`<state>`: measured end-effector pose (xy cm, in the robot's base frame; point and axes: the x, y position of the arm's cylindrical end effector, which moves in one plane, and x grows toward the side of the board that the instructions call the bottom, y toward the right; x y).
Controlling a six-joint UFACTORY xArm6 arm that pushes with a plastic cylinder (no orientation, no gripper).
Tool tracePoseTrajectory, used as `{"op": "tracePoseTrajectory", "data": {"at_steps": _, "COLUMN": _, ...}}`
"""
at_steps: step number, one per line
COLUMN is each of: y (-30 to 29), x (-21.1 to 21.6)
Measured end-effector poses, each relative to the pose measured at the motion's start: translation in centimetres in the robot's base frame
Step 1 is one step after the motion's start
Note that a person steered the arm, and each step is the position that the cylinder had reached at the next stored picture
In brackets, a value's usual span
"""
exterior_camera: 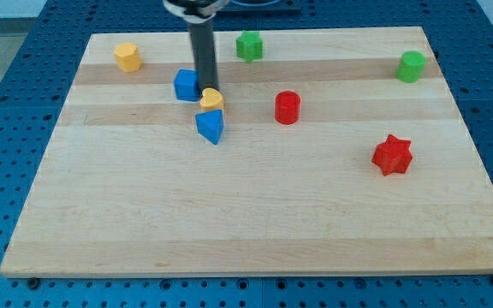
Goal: Place the blue cube to the top left of the red circle
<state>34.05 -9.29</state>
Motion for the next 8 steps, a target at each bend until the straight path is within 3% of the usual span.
{"op": "tracePoseTrajectory", "data": {"at_steps": 2, "y": -5.1, "x": 2.9}}
{"op": "tracePoseTrajectory", "data": {"at_steps": 3, "y": -7.2, "x": 7.8}}
{"op": "tracePoseTrajectory", "data": {"at_steps": 4, "y": -8.1, "x": 8.8}}
{"op": "tracePoseTrajectory", "data": {"at_steps": 5, "y": -9.6, "x": 6.5}}
{"op": "tracePoseTrajectory", "data": {"at_steps": 6, "y": -10.1, "x": 0.5}}
{"op": "tracePoseTrajectory", "data": {"at_steps": 7, "y": -10.1, "x": -2.9}}
{"op": "tracePoseTrajectory", "data": {"at_steps": 8, "y": -10.1, "x": -2.9}}
